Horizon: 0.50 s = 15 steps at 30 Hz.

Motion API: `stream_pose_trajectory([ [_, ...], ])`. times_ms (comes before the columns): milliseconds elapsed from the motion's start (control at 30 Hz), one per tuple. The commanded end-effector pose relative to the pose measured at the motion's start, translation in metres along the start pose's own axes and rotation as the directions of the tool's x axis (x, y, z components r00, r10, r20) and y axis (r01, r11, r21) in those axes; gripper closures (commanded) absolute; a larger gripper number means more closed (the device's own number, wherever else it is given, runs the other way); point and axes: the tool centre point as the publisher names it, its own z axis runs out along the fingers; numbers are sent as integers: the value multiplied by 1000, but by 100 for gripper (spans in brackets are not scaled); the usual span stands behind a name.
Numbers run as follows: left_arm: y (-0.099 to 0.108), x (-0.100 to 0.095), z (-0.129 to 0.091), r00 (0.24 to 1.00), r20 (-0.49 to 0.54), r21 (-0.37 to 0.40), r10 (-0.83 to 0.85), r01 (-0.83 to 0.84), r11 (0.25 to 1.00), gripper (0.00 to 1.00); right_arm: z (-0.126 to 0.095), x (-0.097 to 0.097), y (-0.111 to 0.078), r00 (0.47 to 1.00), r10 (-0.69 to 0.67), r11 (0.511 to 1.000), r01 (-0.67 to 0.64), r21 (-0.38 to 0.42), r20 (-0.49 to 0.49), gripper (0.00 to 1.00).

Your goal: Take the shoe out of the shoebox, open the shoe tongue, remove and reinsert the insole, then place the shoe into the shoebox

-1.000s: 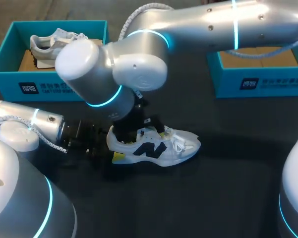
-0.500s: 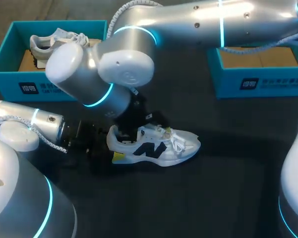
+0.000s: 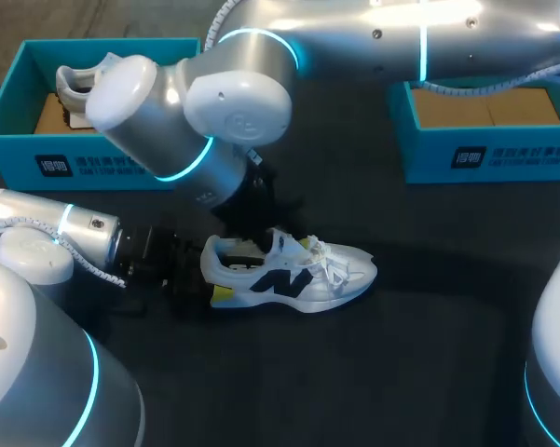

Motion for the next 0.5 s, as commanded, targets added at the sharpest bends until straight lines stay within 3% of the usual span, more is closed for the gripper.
stream_pose_trajectory([
  [33, 3, -2, 4, 1000, 0, 0, 0, 0, 1000, 100, -1, -14, 0, 953, 301, 953, -301, 12, -24, 100],
  [333, 3, -2, 4, 1000, 0, 0, 0, 0, 1000, 100, -5, -30, 0, 941, 329, 944, -328, 21, -76, 100],
  [500, 3, -2, 4, 1000, 0, 0, 0, 0, 1000, 100, 3, -42, 3, 940, 322, 947, -321, 24, -115, 100],
])
